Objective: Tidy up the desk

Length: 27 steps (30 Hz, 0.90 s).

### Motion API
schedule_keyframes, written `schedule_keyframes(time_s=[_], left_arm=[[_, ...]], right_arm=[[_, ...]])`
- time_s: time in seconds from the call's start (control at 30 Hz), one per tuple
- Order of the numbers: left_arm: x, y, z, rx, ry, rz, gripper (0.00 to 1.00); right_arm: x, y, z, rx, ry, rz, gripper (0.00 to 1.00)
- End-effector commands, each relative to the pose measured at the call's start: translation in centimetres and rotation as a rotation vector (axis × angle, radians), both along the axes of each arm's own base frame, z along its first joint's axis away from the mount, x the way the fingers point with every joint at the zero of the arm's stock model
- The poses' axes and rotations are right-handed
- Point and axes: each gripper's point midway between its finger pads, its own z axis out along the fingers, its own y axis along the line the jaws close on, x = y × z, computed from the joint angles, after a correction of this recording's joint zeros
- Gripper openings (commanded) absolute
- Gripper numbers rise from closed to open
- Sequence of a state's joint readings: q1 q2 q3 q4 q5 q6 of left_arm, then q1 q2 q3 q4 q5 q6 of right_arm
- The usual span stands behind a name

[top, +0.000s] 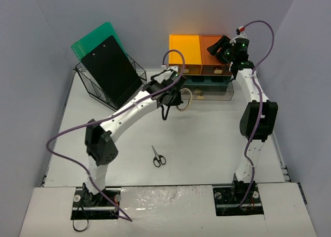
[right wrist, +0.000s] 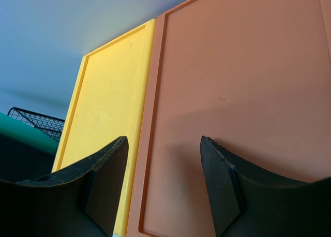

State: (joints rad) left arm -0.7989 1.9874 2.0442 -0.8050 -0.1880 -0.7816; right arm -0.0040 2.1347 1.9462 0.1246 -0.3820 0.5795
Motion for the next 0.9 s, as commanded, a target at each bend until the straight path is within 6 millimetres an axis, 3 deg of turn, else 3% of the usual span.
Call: schedule_keyframes(time_s=[0.0, 0.33, 0.63, 0.87], left_arm=[[2.3, -0.4, 5.4, -0.059, -0.078, -0.07, 0.0], [5.6, -0.9, 6.7, -0.148, -0.102, -0.067, 0.0], [7.1, -3.9, 8.5, -0.229, -0.215, -0.202, 0.0], [8.5, -5.8, 8.2, -0.231, -0.292, -0.299, 0.0]], right_arm=[[-7.4, -0.5, -14.8, -0.008, 0.569, -0.025, 0.56], [-7.8, -0.6, -15.0, -0.013, 0.575, -0.023, 0.56], [-8.4, -0.8, -15.4, -0.03, 0.586, -0.021, 0.56], [-8.6, -0.9, -15.6, -0.045, 0.589, -0.022, 0.56]])
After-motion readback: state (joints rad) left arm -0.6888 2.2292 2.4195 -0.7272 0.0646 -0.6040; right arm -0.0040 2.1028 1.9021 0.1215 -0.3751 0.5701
